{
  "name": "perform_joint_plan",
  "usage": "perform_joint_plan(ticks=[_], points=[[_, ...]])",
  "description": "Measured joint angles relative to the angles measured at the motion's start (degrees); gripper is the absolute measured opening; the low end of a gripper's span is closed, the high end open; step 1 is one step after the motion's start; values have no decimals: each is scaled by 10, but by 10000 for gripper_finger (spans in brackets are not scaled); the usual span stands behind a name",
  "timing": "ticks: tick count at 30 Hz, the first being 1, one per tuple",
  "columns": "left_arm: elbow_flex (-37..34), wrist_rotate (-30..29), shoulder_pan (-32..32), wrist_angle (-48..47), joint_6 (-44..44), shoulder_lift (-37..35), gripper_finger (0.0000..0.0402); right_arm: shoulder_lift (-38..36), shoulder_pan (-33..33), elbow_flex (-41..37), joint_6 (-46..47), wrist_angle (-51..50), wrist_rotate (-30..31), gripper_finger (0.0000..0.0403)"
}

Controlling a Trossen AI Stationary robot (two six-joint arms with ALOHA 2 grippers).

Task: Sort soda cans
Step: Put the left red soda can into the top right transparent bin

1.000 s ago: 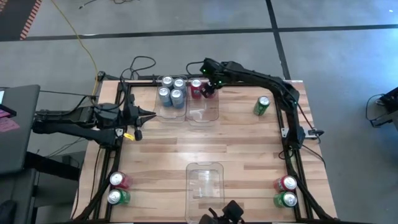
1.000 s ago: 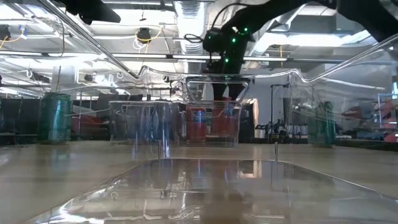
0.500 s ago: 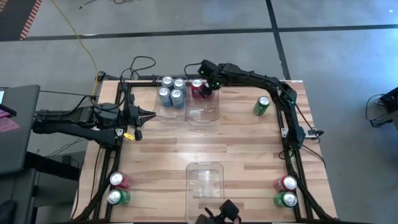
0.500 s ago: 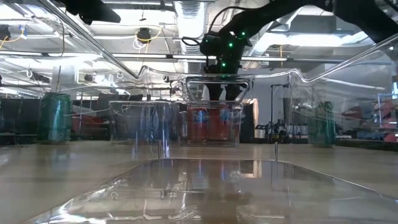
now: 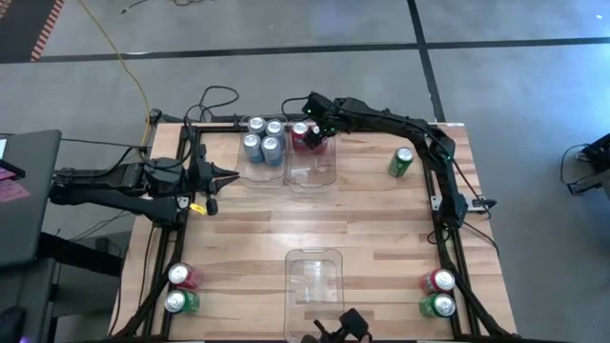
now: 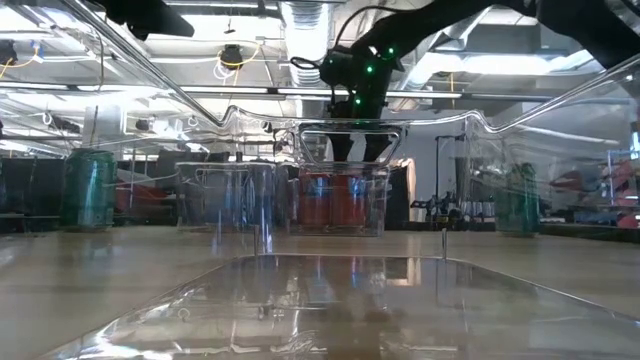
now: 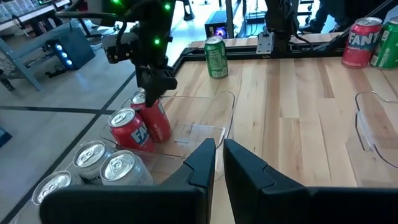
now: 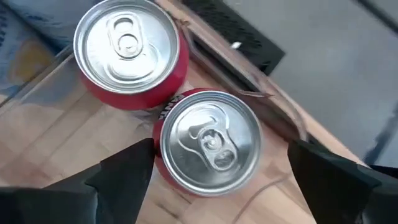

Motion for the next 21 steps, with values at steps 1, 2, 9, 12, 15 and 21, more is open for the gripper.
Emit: perform_joint_plan(ticks=[1, 2, 9, 12, 15, 21], points=[[0, 0, 0, 0, 0, 0, 28, -4, 4, 0, 5, -2, 16, 380], [0, 0, 0, 2, 0, 0, 28, -11, 8, 0, 21, -6, 36, 380], [-16, 0, 0, 13, -25, 0, 28, -85, 53, 0, 82, -100, 160, 380], [-17, 0, 0, 5, -39, 0, 28, -113, 77, 0, 84, -197, 160, 380], [-17, 0, 0, -8, -56, 0, 28, -131, 107, 1, 152, -345, 166, 379], [-17, -9, 0, -16, -103, 0, 28, -200, 178, -61, 213, -347, 136, 379]])
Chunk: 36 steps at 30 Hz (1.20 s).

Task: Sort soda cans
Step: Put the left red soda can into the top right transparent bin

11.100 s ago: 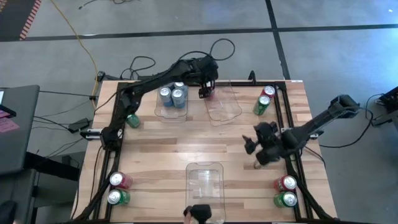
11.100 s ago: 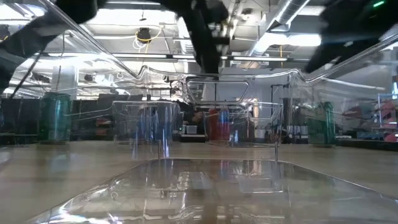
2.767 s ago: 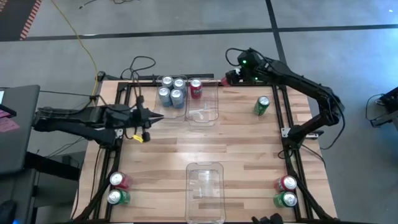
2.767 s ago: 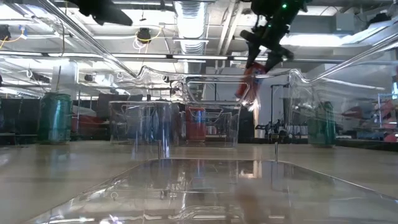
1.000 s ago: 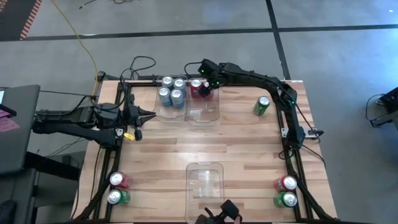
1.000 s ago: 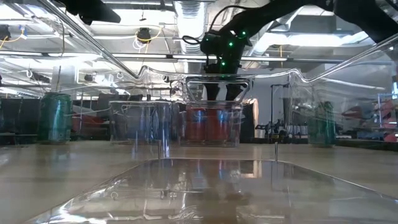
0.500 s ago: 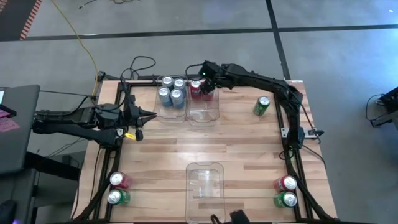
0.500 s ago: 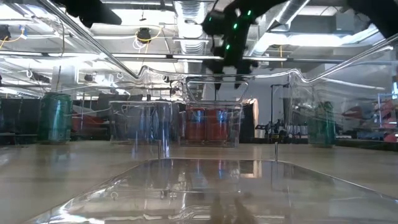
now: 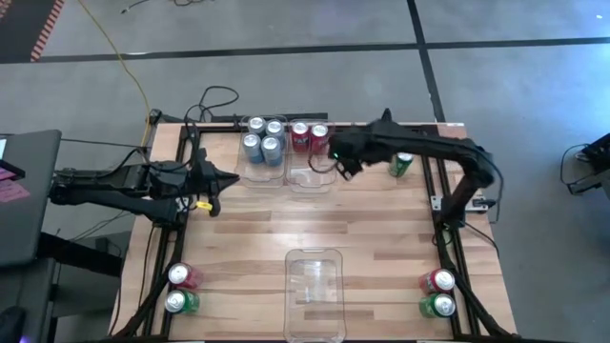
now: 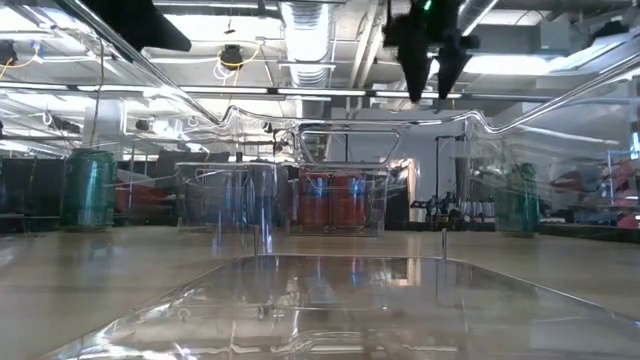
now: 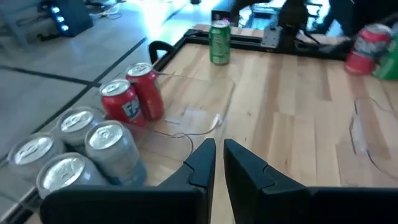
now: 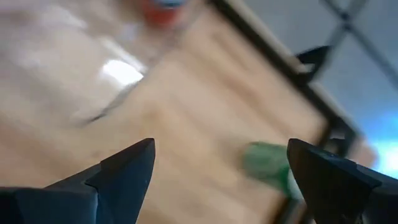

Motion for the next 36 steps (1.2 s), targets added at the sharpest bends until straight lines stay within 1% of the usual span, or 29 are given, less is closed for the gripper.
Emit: perform_joint_plan(ticks=[2, 5, 8, 12, 16, 18, 19, 21, 23, 25, 27, 30, 32, 34, 36], points=[[0, -16, 0, -2, -13, 0, 28, -19, 19, -18, 8, 19, -17, 379], [0, -22, 0, -18, -20, 0, 29, -26, 52, -33, 44, 31, -9, 379], [0, -37, 0, -43, -32, 0, 39, -42, 90, -43, 50, 73, -4, 379], [-14, -75, 0, -69, -71, 12, 72, -42, 130, -57, 29, 142, -4, 379], [-33, -85, 1, -90, -142, 35, 118, -35, 136, -57, 12, 128, 39, 379], [-30, -66, 1, -113, -188, 45, 141, -25, 127, -57, 19, 112, 75, 379], [-24, -44, 1, -131, -207, 50, 152, -19, 123, -57, 25, 105, 92, 379], [-11, 29, 1, -159, -235, 63, 170, -7, 114, -57, 34, 103, 115, 379], [6, 111, 1, -178, -259, 74, 184, 6, 109, -57, 35, 109, 126, 379], [28, 170, 0, -192, -292, 83, 190, 23, 109, -57, 32, 124, 132, 379], [49, 174, -6, -224, -323, 95, 188, 50, 111, -57, 22, 145, 130, 379], [84, 141, -11, -312, -350, 118, 173, 94, 116, -57, -13, 163, 128, 379], [111, 130, -11, -376, -375, 136, 162, 118, 117, -57, -19, 167, 129, 379], [136, 130, -12, -433, -403, 153, 154, 134, 113, -57, -26, 163, 128, 379], [158, 143, -20, -480, -430, 170, 149, 146, 108, -57, -43, 165, 127, 379]])
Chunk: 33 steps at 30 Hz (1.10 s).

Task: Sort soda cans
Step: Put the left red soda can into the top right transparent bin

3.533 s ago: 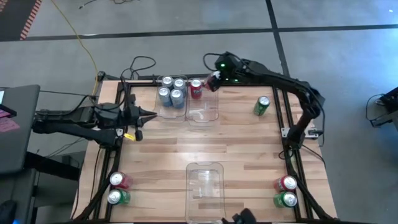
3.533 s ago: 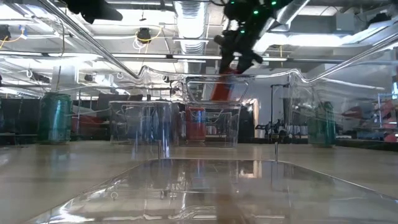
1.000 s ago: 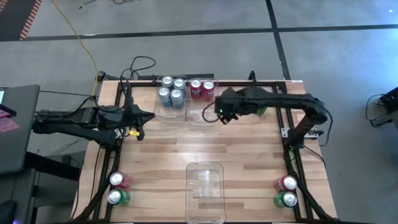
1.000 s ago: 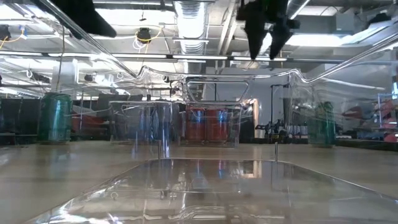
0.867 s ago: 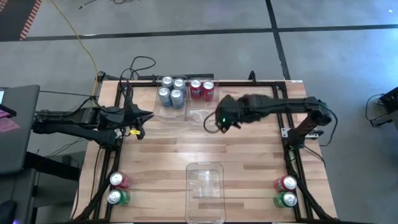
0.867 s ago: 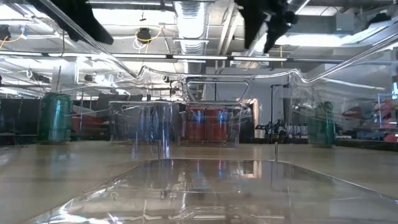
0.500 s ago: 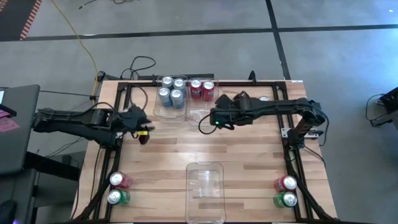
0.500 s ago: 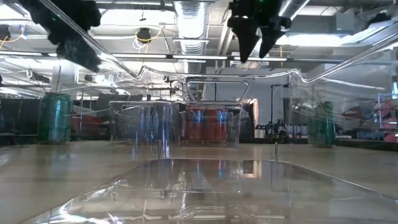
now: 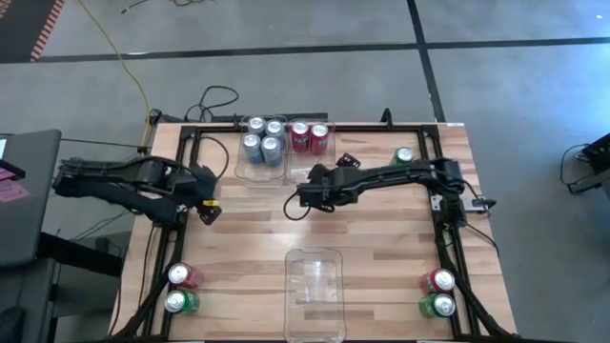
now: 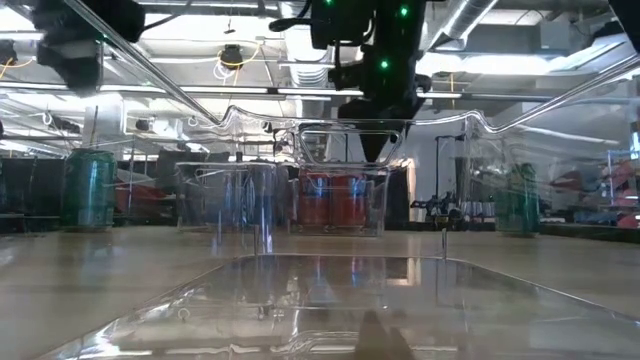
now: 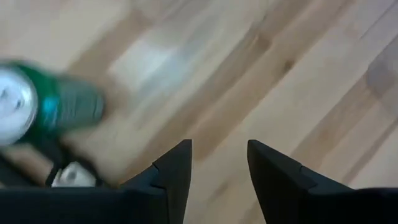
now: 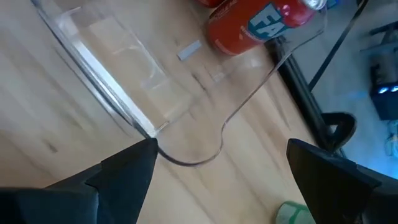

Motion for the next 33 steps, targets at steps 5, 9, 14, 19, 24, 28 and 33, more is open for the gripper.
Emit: perform_joint_plan(ticks=[5, 9, 14, 19, 24, 28, 33], points=[[30, 39, -35, -90, -75, 27, 147, -2, -7, 0, -22, 24, -19, 379], [23, 47, -78, -102, -114, 29, 147, -15, -5, 0, -68, 97, -49, 379], [-16, 35, -127, -79, -158, 16, 147, -9, 10, 0, -165, 278, -156, 379], [-39, 74, -164, -74, -229, 15, 150, -8, 21, 0, -227, 398, -310, 379], [-27, 197, -179, -13, -293, 10, 173, -13, 31, 1, -233, 423, -335, 379], [-15, 216, -205, 3, -310, 12, 180, -14, 30, 9, -233, 425, -335, 379], [-14, 204, -259, 2, -359, 17, 175, -14, 26, 9, -234, 398, -334, 379]])
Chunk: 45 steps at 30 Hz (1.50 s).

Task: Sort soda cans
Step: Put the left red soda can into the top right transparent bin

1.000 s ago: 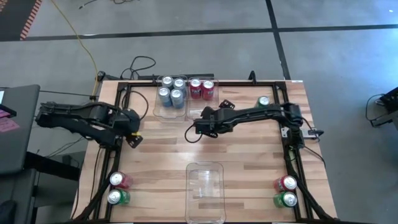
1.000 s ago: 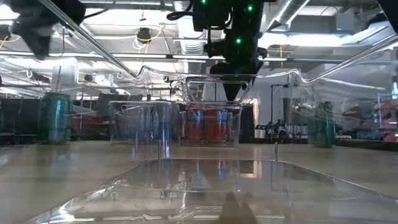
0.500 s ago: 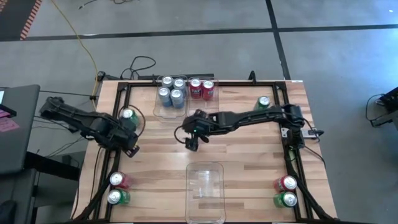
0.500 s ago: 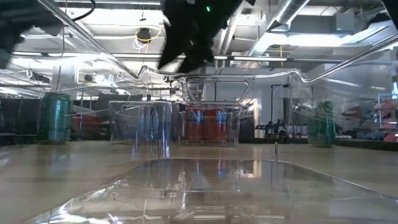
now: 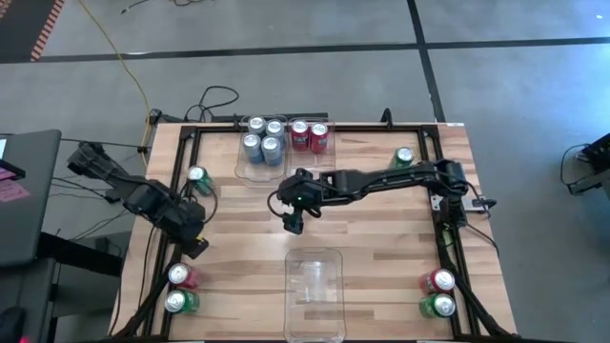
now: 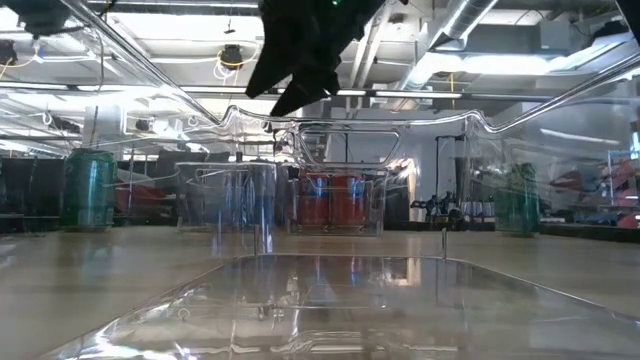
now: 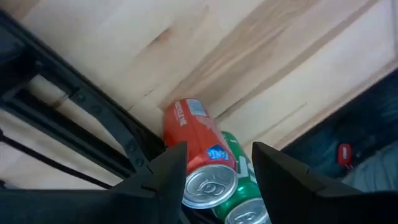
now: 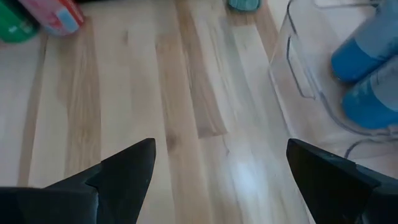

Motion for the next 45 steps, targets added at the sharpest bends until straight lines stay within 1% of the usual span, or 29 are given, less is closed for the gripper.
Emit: perform_joint_plan(ticks=[9, 14, 18, 22, 25, 29, 32, 35, 39, 42, 45], points=[[0, -56, -133, -6, -182, 4, 171, 0, 1, 0, -9, -16, 0, 379], [0, -87, -205, -5, -281, 34, 171, 0, -3, 0, -27, -25, 0, 379], [0, -95, -247, 11, -336, 70, 171, 0, -12, 0, -40, -19, 0, 379], [0, -117, -269, 23, -376, 98, 171, 0, -26, 0, -51, -8, -5, 379], [0, -151, -271, 23, -385, 103, 174, 0, -33, 0, -54, 5, -25, 379], [0, -195, -261, 21, -384, 98, 196, 0, -33, 0, -69, 14, -44, 379], [0, -211, -251, 23, -386, 98, 219, 0, -34, 0, -83, 14, -45, 379], [0, -211, -239, 48, -391, 99, 240, 0, -38, 0, -85, 14, -45, 379], [0, -236, -228, 97, -324, 99, 253, 0, -46, 0, -84, 18, -45, 379], [0, -267, -218, 94, -287, 99, 253, 0, -50, 0, -83, 23, -45, 379], [0, -294, -209, 92, -270, 99, 254, 0, -52, 0, -83, 23, -45, 379]])
